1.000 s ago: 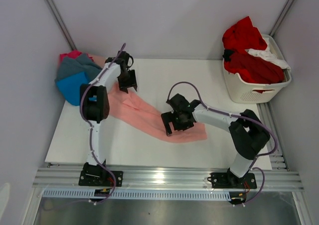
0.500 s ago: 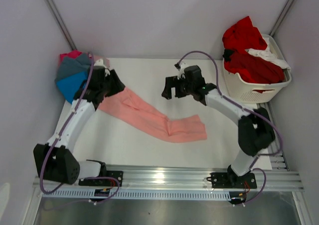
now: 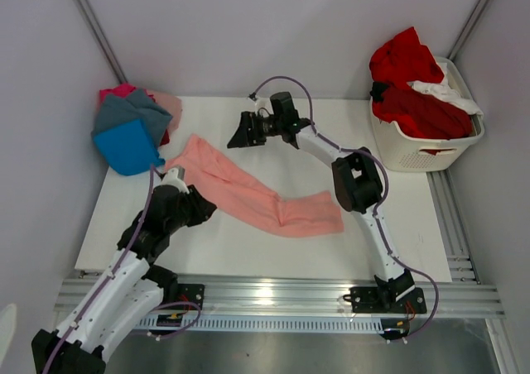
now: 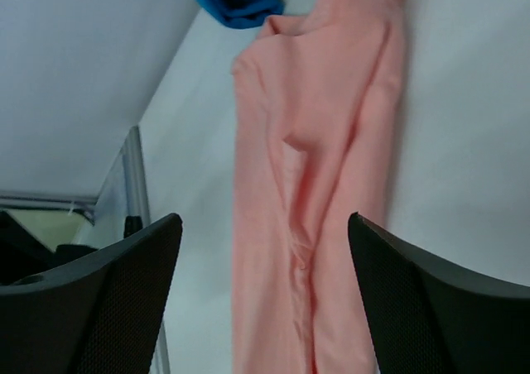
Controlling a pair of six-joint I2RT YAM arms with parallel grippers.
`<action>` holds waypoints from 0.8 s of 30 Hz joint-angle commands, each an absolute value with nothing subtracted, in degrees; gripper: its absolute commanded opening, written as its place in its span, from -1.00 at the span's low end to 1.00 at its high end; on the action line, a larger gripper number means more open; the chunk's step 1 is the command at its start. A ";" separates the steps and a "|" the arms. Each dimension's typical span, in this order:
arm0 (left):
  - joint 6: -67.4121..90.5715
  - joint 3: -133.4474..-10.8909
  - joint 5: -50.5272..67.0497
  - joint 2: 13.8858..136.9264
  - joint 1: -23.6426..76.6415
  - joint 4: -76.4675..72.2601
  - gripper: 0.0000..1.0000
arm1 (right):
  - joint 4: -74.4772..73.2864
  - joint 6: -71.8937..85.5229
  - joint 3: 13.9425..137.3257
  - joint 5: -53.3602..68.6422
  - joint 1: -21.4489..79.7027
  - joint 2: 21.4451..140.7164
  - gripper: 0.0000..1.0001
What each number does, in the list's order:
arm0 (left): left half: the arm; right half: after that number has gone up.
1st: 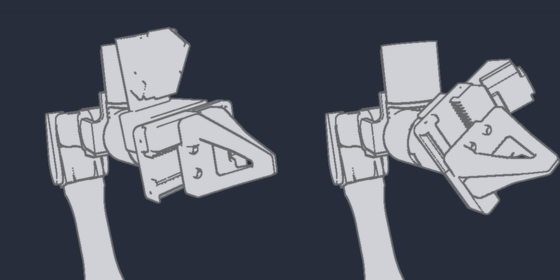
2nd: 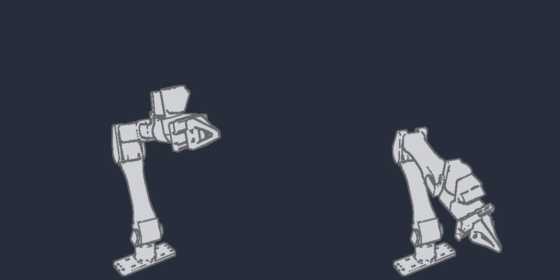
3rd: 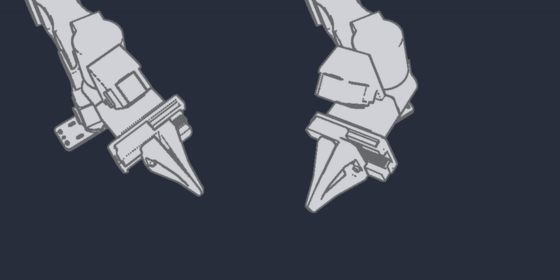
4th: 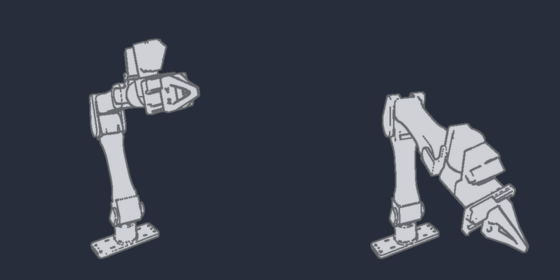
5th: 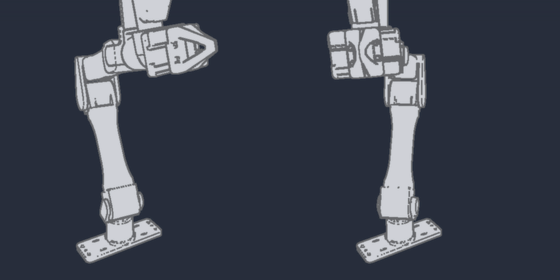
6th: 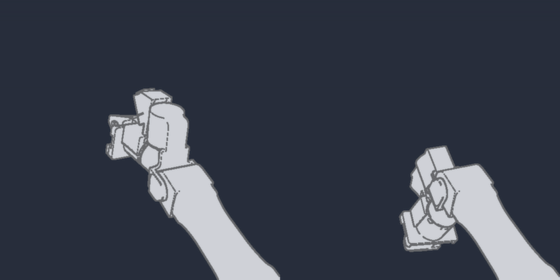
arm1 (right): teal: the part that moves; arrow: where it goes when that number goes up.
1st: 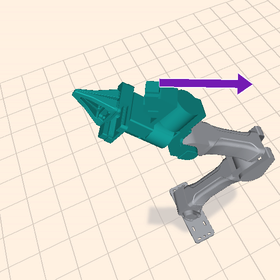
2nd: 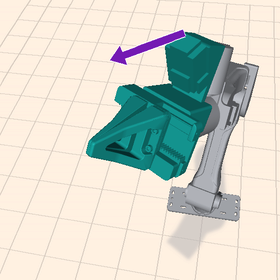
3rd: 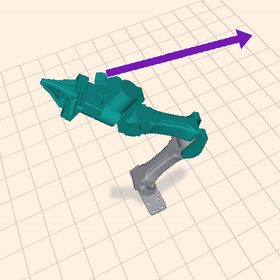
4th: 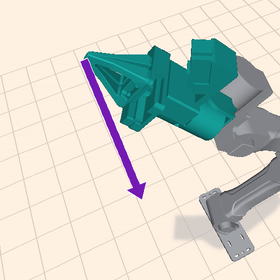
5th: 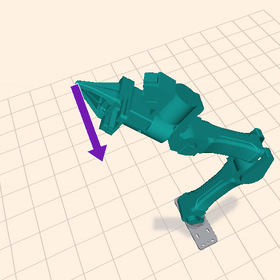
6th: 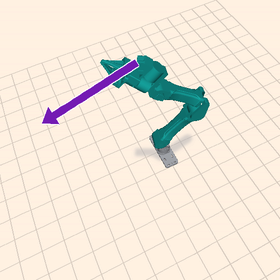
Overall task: Fold and stack the t-shirts
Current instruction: Rotate the tshirt 90 degrees
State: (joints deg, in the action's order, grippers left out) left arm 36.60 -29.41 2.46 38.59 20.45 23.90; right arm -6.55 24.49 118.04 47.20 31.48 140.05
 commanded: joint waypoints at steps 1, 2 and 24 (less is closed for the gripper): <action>39.11 -27.25 2.56 33.32 21.09 24.33 -0.38 | 1.38 32.32 122.61 58.79 34.01 142.11 0.66; 38.94 -27.25 2.20 32.44 21.09 25.13 -0.47 | 2.45 33.65 122.69 60.10 34.45 142.82 0.64; 37.27 -33.05 1.76 31.64 21.62 35.68 -0.68 | -4.93 32.69 124.72 53.03 40.35 154.77 0.63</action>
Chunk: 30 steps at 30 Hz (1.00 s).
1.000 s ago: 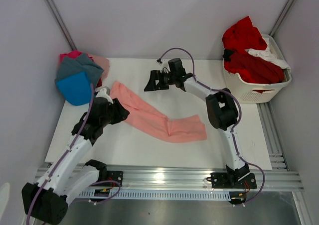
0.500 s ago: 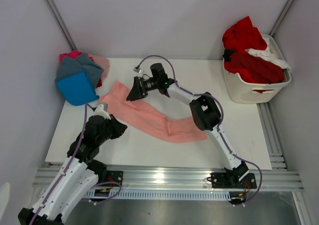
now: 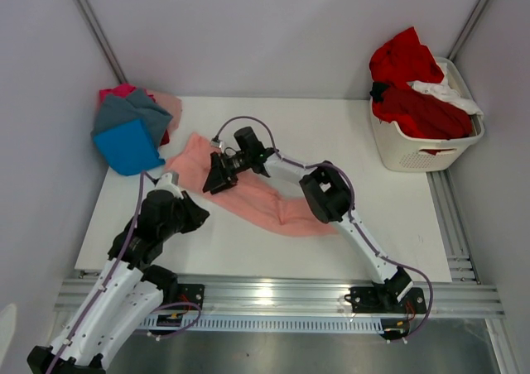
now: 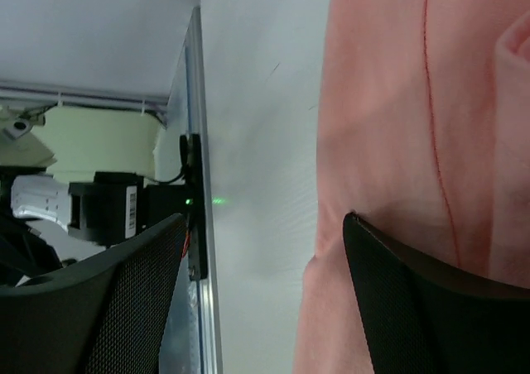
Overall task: Fold and stack the t-shirts
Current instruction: Rotate the tshirt 90 degrees
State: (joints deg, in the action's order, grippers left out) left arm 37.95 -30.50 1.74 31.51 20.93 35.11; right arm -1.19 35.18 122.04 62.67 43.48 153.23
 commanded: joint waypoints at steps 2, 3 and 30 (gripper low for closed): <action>37.18 -33.31 1.58 31.81 21.88 35.77 -0.68 | -7.19 32.26 125.07 48.98 39.12 154.69 0.61; 37.00 -33.22 1.50 31.99 22.06 35.77 -0.68 | -8.34 31.30 125.42 45.04 38.07 154.86 0.61; 29.27 -39.28 13.19 47.53 22.24 23.29 -0.57 | -11.87 27.96 118.84 21.88 15.12 145.39 0.70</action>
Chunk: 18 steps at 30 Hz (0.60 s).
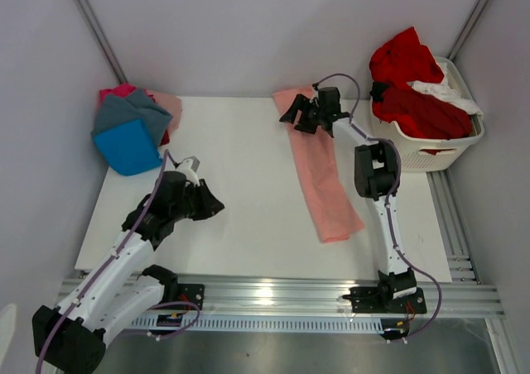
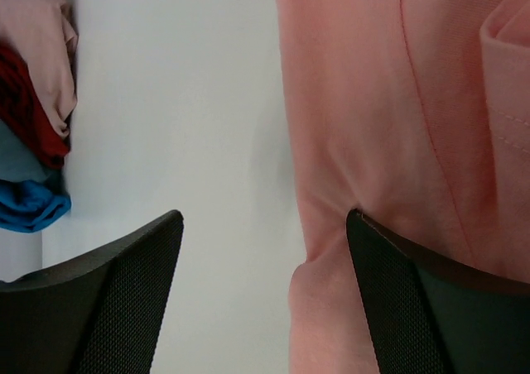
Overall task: Fold and stack the t-shirts
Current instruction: Rotate the tshirt 90 degrees
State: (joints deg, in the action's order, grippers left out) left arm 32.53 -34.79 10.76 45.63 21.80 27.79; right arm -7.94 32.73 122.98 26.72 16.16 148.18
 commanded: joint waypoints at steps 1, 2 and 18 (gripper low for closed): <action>28.75 -40.16 12.84 48.42 22.24 23.55 -0.57 | -10.91 26.82 117.61 23.10 15.12 143.89 0.73; 27.52 -42.69 13.09 49.47 22.24 23.29 -0.56 | -6.98 24.89 114.12 24.86 15.12 142.22 0.77; 24.61 -58.80 25.66 78.04 22.85 14.50 -0.56 | -21.43 10.11 91.76 10.58 22.76 113.57 0.98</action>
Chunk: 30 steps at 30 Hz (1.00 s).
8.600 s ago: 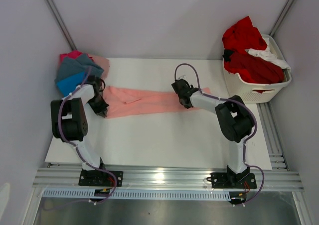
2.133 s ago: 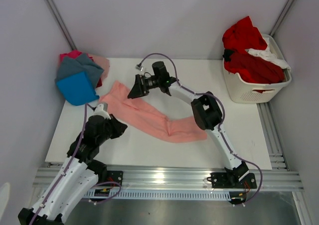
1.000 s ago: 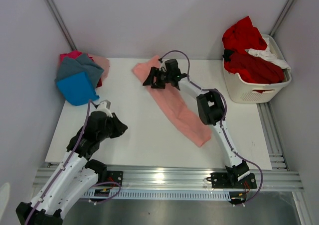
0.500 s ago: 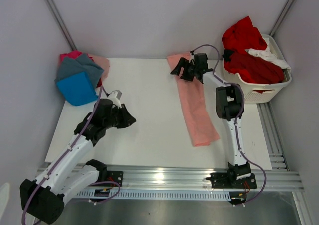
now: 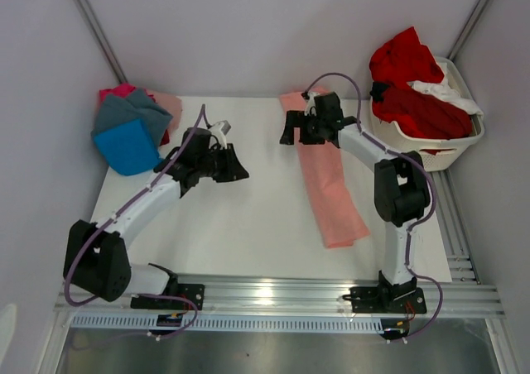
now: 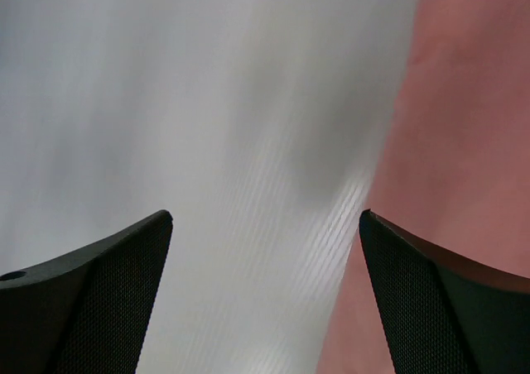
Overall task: Fold and stack the t-shirts
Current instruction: Rotate the tshirt 90 degrees
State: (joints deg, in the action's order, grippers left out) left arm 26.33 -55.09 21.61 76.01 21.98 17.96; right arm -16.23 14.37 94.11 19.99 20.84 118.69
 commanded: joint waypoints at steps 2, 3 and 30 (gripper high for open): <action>24.70 -60.03 26.28 80.49 23.29 14.50 -0.56 | -23.82 10.28 88.44 6.44 22.94 111.37 0.98; 24.87 -60.29 26.63 81.29 23.47 14.50 -0.56 | -23.56 11.15 86.33 2.50 23.03 108.31 0.99; 25.58 -63.11 28.83 86.05 24.43 16.52 -0.57 | -32.96 28.39 53.70 -2.91 37.09 84.29 0.91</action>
State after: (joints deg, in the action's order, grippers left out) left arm 26.41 -61.41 27.64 86.50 23.99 17.15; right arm -32.84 25.56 55.05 -6.35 36.95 86.83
